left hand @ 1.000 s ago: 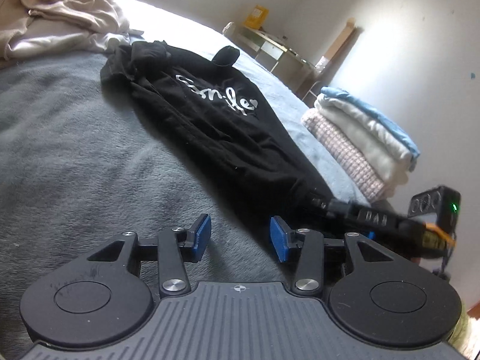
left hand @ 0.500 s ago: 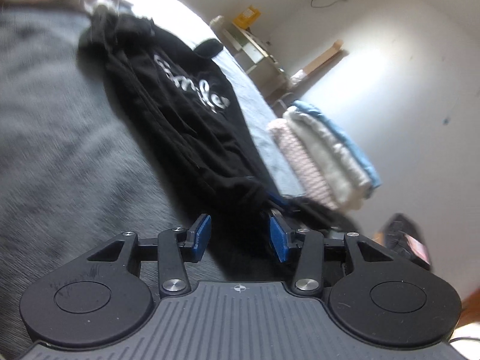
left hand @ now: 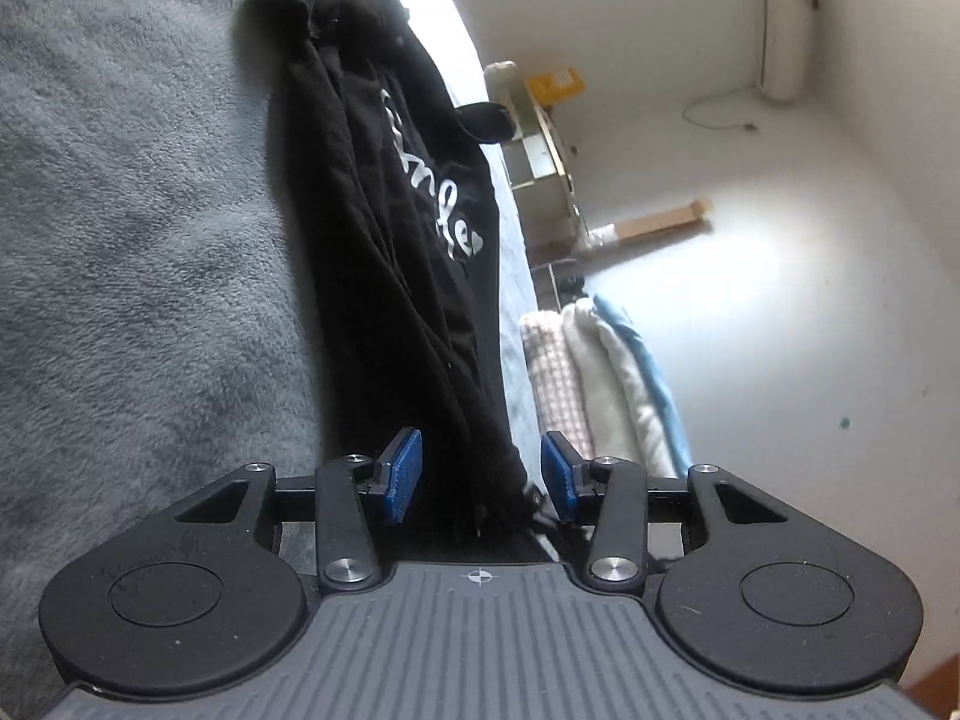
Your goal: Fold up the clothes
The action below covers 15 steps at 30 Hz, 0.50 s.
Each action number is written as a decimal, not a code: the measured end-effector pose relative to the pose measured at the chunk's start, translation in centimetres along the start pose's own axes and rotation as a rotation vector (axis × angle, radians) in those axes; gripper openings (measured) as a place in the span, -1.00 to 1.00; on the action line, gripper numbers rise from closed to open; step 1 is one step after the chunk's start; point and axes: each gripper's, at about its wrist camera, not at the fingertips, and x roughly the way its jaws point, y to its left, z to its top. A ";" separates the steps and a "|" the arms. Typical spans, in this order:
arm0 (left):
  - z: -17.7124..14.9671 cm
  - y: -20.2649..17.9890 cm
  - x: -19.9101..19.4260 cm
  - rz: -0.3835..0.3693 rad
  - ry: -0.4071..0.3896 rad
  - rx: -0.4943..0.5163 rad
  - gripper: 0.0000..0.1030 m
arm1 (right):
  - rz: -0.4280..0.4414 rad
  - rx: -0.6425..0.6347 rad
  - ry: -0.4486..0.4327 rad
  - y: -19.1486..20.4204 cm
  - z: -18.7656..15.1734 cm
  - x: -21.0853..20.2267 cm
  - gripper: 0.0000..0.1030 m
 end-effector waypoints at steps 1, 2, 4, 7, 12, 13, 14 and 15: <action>0.1 0.0 0.3 -0.003 -0.001 -0.006 -0.16 | 0.004 0.004 0.001 -0.1 0.0 0.0 -0.92; 0.1 -0.1 0.6 -0.007 -0.002 -0.008 -0.16 | 0.007 0.003 0.002 -0.1 0.1 0.0 -0.92; 0.2 -0.2 1.2 -0.012 -0.005 -0.012 -0.16 | 0.013 0.002 0.003 -0.2 0.1 0.0 -0.92; 0.5 -0.3 2.0 -0.025 0.000 -0.027 -0.16 | 0.018 -0.009 0.002 -0.1 0.1 0.3 -0.92; 0.5 -0.3 2.4 -0.032 0.006 -0.048 -0.19 | 0.022 -0.035 0.002 0.2 0.1 0.4 -0.92; 0.4 -0.4 2.3 -0.031 -0.002 -0.044 -0.23 | 0.019 -0.042 0.003 0.2 0.1 0.4 -0.92; 0.4 -0.6 2.2 -0.029 -0.011 -0.038 -0.29 | 0.008 -0.057 0.003 0.4 0.0 0.3 -0.92; 0.3 -0.8 2.1 -0.028 -0.021 -0.031 -0.41 | -0.005 -0.074 0.004 0.6 -0.1 0.2 -0.92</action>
